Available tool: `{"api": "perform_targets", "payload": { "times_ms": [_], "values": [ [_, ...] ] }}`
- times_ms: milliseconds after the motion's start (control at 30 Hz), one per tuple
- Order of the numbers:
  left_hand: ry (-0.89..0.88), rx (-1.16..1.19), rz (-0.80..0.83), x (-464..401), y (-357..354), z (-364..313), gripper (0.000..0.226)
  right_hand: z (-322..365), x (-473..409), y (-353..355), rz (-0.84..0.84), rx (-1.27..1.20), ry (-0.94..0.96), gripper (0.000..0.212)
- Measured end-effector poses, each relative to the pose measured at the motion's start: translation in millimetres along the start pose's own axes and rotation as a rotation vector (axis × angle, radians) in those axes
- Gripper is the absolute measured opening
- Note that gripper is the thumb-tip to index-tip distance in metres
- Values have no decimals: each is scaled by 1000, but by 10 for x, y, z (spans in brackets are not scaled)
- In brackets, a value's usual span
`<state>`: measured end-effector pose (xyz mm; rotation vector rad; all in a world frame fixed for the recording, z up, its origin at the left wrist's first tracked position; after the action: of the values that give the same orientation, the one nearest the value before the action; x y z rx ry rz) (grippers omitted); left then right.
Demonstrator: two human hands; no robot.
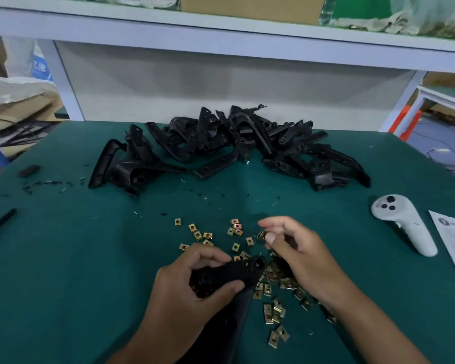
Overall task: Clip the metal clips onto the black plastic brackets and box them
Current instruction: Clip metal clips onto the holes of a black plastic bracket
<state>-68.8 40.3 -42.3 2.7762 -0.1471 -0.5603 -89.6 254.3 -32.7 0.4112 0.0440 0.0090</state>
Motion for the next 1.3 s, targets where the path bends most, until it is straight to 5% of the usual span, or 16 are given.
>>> {"api": "perform_targets", "payload": {
  "times_ms": [267, 467, 900, 1167, 1300],
  "values": [
    [-3, -25, -15, 1, -3, -16, 33, -47, -17, -49, 70, -745, -289, 13],
    [30, 16, 15, 18, -17, -2, 33, -29, -5, -80, 99, -763, -282, 25],
    [47, 51, 58, 32, -48, 39, 35, 30, 22, -84, 118, -718, -250, 9],
    [39, 54, 53, 29, -50, 23, 35, 35, 8, -95, 148, -898, -251, 3],
    [36, 34, 51, 33, -51, 44, 37, 9, -7, -100, 129, -940, -276, 20]
  ]
}}
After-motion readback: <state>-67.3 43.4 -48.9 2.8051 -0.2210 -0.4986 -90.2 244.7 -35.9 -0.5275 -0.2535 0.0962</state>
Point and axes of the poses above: each hand's wrist, its own x-axis away from the middle knuckle, its own y-axis out of the back of the hand, z = x × y, the point moved 6 cm from there along -x, towards the middle knuckle, and after that the axes turned 2 degrees about -x, right-handed, at the moved point
